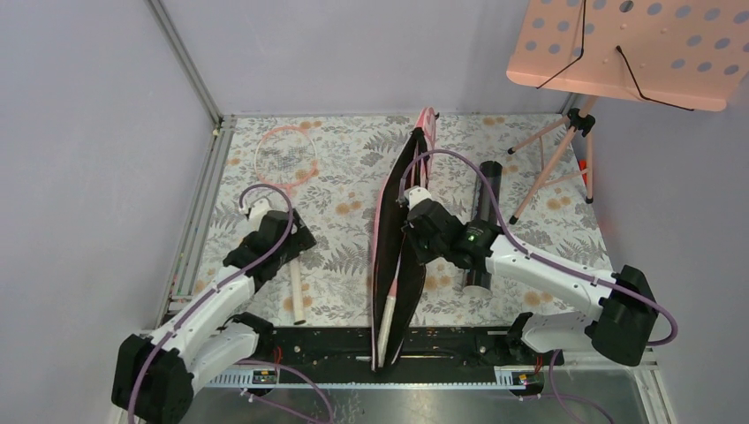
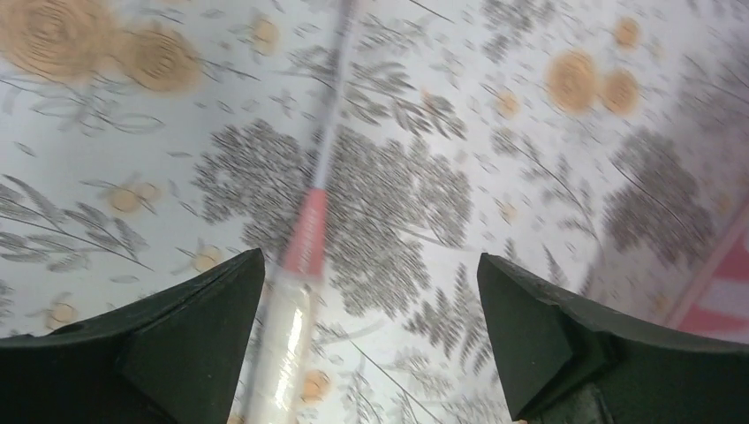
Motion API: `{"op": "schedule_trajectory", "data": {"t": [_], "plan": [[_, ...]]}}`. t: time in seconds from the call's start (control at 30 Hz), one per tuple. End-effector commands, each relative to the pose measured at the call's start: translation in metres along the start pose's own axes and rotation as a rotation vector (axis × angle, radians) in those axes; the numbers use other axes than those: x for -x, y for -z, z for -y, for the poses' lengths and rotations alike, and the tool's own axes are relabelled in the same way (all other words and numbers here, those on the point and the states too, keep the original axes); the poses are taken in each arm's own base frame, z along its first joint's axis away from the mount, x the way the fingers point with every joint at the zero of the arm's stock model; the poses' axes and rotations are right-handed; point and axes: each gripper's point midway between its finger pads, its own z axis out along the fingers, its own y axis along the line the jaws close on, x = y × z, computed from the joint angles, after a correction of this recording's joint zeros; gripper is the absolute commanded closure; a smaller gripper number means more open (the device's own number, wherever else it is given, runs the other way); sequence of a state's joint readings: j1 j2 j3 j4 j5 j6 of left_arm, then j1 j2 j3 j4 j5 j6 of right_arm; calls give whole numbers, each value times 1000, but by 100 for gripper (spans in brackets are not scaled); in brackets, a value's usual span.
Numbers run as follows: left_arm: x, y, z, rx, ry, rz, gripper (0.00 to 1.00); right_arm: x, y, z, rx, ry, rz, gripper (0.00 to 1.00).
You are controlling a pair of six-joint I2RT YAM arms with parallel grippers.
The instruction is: Pack up the badminton gear
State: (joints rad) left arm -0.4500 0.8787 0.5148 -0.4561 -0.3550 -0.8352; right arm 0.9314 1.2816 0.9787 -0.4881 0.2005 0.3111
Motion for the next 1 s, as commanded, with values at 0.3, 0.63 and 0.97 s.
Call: {"op": "schedule_trajectory", "data": {"t": [0.3, 0.63, 0.97], "plan": [[58, -69, -3, 97, -127, -69, 2, 7, 6, -8, 86, 105, 93, 100], [57, -99, -6, 167, -172, -153, 15, 58, 38, 0, 61, 310, 258, 100], [46, -123, -13, 167, -138, -263, 25, 38, 12, 4, 68, 149, 261, 100]]}}
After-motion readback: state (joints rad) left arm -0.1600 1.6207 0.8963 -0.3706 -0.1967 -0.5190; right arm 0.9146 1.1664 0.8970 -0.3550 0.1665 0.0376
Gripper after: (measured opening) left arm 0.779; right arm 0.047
